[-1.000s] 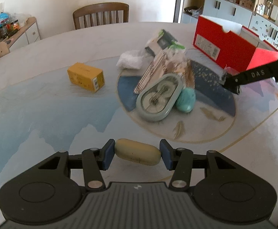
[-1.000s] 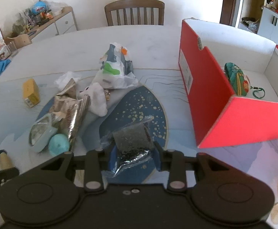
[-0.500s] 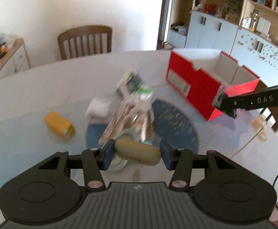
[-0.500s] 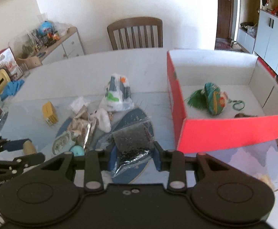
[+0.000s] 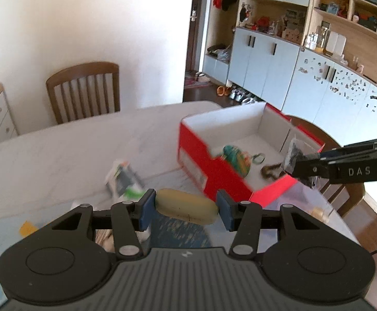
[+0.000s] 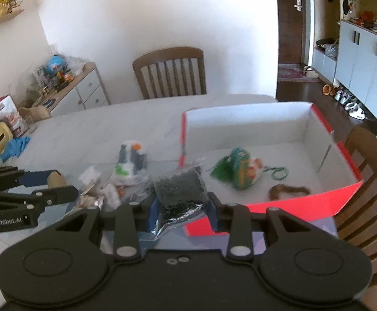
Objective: Organize objects
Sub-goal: 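Carry the soap bar and bagged item with both tools into the shoebox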
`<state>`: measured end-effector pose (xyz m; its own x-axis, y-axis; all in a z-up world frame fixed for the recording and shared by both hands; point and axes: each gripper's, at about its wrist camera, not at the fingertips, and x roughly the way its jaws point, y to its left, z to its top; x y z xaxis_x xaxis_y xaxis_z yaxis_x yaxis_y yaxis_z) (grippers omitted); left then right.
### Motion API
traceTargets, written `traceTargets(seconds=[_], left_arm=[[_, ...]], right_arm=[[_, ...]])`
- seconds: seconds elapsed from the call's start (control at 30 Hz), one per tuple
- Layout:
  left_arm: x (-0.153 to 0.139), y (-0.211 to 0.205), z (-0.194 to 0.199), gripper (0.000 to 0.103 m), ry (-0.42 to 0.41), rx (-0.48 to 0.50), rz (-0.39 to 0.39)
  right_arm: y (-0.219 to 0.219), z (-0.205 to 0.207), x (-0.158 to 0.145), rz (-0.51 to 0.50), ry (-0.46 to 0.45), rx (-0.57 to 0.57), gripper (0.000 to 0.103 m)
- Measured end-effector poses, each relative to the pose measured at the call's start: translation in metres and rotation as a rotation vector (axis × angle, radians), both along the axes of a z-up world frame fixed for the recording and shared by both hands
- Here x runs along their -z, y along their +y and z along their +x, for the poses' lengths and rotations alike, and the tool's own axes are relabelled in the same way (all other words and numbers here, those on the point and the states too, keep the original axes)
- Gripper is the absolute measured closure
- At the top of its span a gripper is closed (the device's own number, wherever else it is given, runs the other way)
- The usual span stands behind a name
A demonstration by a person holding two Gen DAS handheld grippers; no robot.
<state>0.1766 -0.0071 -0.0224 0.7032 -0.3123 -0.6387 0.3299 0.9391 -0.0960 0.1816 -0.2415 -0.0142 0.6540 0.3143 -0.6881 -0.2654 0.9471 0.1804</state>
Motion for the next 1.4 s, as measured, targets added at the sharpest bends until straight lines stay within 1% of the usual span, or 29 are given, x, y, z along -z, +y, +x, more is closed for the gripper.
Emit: traceTargets(seconds=[0.1, 0.3, 0.57, 0.77, 0.9, 1.13, 1.3, 1.4], left_arm=[[-0.010, -0.021, 0.014, 0.052, -0.012, 0.018, -0.008], [-0.016, -0.064, 0.041, 0.052, -0.011, 0.051, 0.006], [0.000, -0.121, 0.078, 0.052, 0.062, 0.072, 0.023], [0.010, -0.157, 0.099, 0.052, 0.091, 0.078, 0.064], [0.019, -0.180, 0.112, 0.052, 0.114, 0.091, 0.099], [0.046, -0.209, 0.135, 0.052, 0.197, 0.095, 0.146], [0.070, -0.217, 0.149, 0.052, 0.289, 0.079, 0.162], [0.081, -0.220, 0.155, 0.052, 0.334, 0.063, 0.191]], right_arm=[[-0.019, 0.008, -0.004, -0.008, -0.015, 0.013, 0.067], [-0.056, 0.025, -0.007, -0.016, -0.027, 0.025, 0.067], [-0.092, 0.057, 0.000, -0.030, -0.011, 0.048, 0.067], [-0.113, 0.083, 0.010, -0.023, 0.027, 0.059, 0.067], [-0.122, 0.104, 0.019, -0.030, 0.054, 0.063, 0.067], [-0.116, 0.133, 0.044, -0.062, 0.086, 0.041, 0.067], [-0.111, 0.149, 0.067, -0.076, 0.154, 0.033, 0.067], [-0.106, 0.155, 0.079, -0.098, 0.198, 0.016, 0.067]])
